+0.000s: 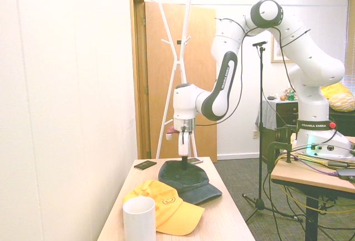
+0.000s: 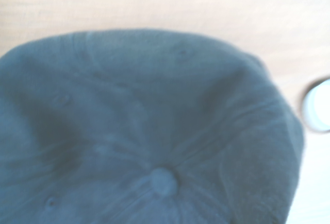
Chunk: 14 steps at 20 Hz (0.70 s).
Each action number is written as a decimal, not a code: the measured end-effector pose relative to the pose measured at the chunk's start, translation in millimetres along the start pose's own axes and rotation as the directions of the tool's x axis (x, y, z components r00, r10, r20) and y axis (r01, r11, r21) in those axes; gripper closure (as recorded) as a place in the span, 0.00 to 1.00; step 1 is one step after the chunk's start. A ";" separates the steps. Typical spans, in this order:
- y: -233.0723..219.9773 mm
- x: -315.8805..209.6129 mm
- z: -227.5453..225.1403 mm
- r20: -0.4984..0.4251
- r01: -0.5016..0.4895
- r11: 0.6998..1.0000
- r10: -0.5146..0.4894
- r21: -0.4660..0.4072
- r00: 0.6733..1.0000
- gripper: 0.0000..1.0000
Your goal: Hang the cap
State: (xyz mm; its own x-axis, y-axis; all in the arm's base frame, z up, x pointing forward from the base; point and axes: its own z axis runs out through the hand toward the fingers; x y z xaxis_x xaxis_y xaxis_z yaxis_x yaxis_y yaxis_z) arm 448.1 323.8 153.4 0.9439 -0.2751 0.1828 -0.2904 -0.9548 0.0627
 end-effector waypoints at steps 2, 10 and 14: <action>-5.2 4.3 -36.5 -0.087 0.014 1.000 -0.015 -0.004 0.996 1.00; 32.1 28.3 -217.7 -0.446 0.049 0.983 -0.124 -0.175 0.887 1.00; 88.8 72.6 -294.4 -0.598 -0.062 0.948 -0.145 -0.312 0.788 1.00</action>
State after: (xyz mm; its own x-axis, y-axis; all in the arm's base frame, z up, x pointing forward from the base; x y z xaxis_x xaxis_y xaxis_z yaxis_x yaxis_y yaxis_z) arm 444.5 252.1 461.1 0.6920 -0.0108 0.7218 -0.3829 -0.8531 0.3543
